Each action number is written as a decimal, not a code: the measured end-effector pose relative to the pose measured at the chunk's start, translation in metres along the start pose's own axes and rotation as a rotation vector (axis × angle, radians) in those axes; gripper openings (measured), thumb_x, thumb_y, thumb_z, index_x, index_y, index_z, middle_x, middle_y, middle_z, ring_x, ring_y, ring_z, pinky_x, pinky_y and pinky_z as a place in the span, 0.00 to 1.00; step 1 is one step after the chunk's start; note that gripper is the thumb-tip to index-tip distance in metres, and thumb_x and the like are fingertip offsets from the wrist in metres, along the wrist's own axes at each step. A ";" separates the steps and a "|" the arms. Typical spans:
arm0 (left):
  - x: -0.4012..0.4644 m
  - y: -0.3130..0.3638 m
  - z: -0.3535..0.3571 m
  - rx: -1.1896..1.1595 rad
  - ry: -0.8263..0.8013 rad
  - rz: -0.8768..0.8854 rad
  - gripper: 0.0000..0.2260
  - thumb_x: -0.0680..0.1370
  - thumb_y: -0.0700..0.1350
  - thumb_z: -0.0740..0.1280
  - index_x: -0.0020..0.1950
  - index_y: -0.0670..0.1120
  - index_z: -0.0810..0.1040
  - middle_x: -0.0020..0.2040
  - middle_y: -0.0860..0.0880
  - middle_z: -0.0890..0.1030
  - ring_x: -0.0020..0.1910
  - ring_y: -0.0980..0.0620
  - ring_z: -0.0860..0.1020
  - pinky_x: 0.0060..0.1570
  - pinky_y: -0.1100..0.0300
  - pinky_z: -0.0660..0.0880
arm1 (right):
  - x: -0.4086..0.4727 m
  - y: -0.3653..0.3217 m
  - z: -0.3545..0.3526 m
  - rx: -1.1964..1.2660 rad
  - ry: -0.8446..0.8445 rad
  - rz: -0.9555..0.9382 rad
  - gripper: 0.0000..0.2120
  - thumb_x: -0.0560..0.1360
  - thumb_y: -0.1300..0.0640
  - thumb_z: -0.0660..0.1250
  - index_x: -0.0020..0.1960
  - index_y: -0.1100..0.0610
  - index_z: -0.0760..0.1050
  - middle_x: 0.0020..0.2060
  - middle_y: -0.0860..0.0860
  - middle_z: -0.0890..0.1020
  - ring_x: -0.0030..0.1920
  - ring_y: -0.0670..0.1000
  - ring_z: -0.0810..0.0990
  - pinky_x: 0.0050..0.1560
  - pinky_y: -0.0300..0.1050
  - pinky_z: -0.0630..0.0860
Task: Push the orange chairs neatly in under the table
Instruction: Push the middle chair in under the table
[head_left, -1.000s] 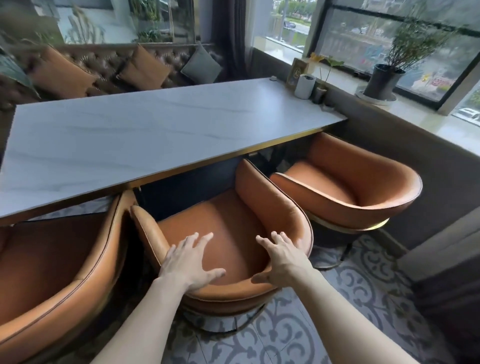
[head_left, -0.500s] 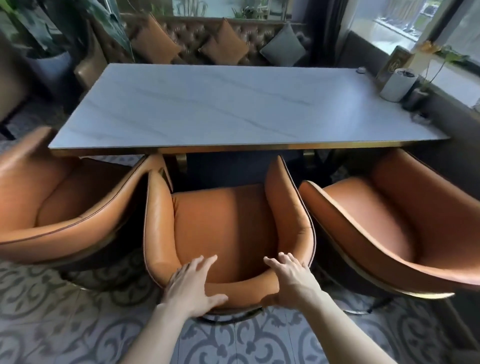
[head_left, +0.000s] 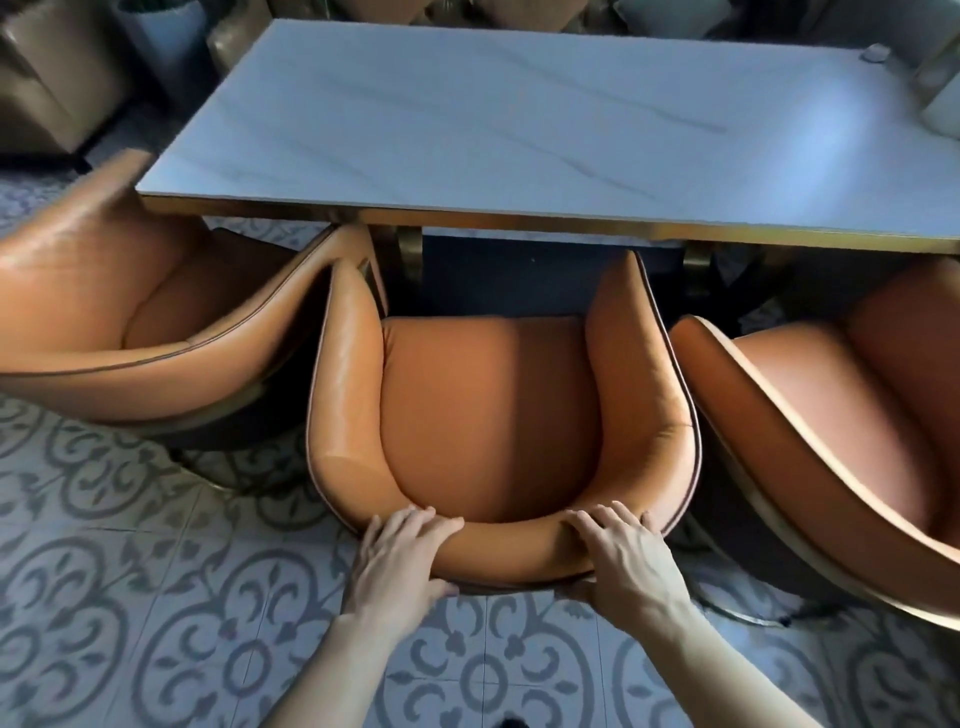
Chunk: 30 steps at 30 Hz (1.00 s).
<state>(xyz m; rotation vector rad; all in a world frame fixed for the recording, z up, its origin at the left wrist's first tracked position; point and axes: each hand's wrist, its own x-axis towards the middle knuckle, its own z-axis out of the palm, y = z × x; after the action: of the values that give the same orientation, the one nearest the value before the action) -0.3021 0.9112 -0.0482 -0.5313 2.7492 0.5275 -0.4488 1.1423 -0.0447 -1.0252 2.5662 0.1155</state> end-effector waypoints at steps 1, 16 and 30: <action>-0.001 0.000 0.001 -0.003 0.008 0.004 0.32 0.75 0.54 0.72 0.75 0.63 0.62 0.77 0.55 0.64 0.76 0.52 0.57 0.77 0.46 0.48 | -0.001 -0.001 0.000 -0.002 0.007 0.002 0.40 0.71 0.30 0.70 0.76 0.45 0.64 0.69 0.46 0.74 0.72 0.52 0.69 0.72 0.55 0.65; -0.012 -0.018 -0.007 0.002 -0.018 0.086 0.31 0.77 0.45 0.71 0.76 0.60 0.62 0.78 0.52 0.64 0.78 0.51 0.56 0.77 0.45 0.47 | -0.017 -0.028 -0.001 -0.052 -0.021 0.089 0.33 0.70 0.29 0.69 0.67 0.46 0.69 0.57 0.46 0.80 0.62 0.52 0.77 0.63 0.52 0.70; 0.025 -0.063 -0.037 -0.004 -0.014 0.154 0.33 0.75 0.43 0.73 0.76 0.60 0.64 0.77 0.53 0.66 0.76 0.53 0.59 0.77 0.48 0.49 | 0.021 -0.053 -0.016 0.029 -0.055 0.090 0.41 0.68 0.26 0.69 0.75 0.43 0.66 0.64 0.46 0.76 0.69 0.52 0.71 0.64 0.53 0.72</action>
<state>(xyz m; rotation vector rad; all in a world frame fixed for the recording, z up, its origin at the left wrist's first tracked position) -0.3065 0.8345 -0.0424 -0.3175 2.7907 0.5701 -0.4315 1.0863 -0.0348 -0.8836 2.5566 0.1288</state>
